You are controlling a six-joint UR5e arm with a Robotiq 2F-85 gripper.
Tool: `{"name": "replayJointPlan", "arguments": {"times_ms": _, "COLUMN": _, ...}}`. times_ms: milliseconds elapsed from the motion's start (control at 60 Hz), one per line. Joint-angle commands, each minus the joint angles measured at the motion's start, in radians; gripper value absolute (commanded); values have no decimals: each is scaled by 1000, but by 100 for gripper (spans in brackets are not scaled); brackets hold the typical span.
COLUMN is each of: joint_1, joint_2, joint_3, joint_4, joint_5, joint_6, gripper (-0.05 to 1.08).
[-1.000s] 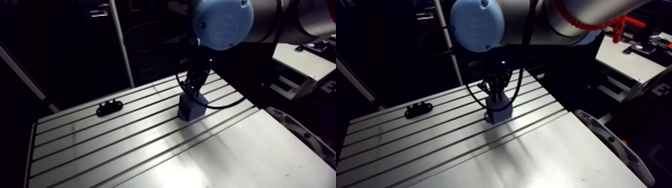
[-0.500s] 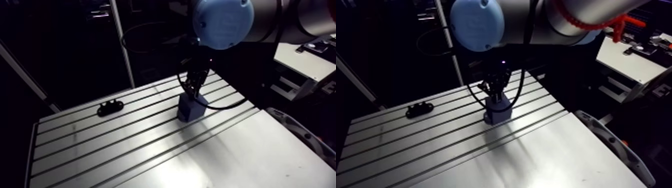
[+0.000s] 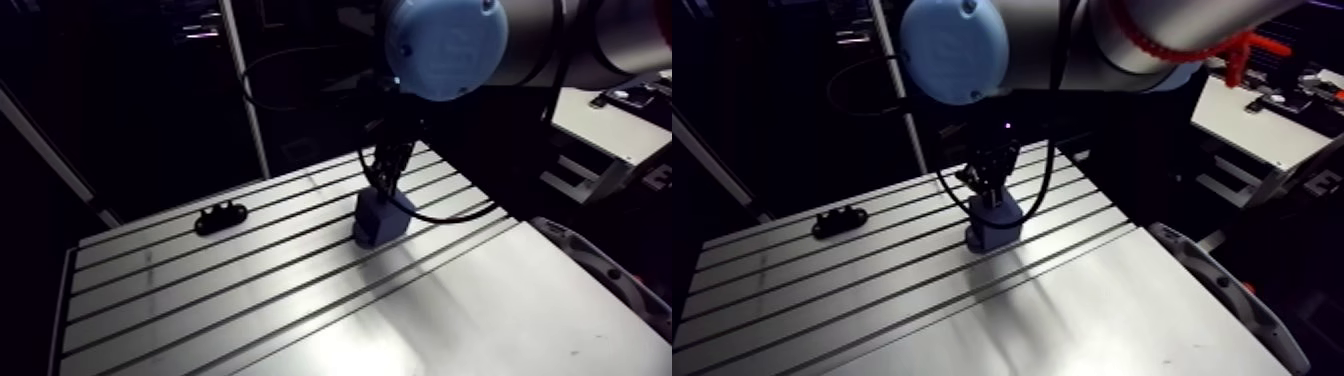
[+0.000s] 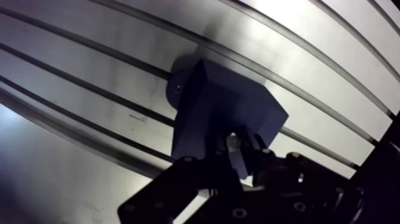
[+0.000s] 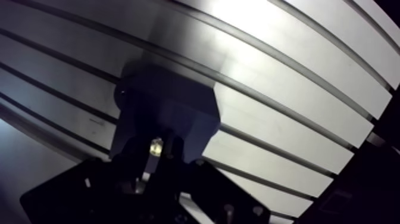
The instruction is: Pick up the M10 bolt and insert it into the hex recess until seated.
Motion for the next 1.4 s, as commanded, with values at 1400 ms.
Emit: {"name": "replayJointPlan", "arguments": {"times_ms": 1400, "joint_1": -5, "joint_2": 0, "joint_3": 9, "joint_4": -6, "joint_5": 21, "joint_6": -112, "gripper": 78}}
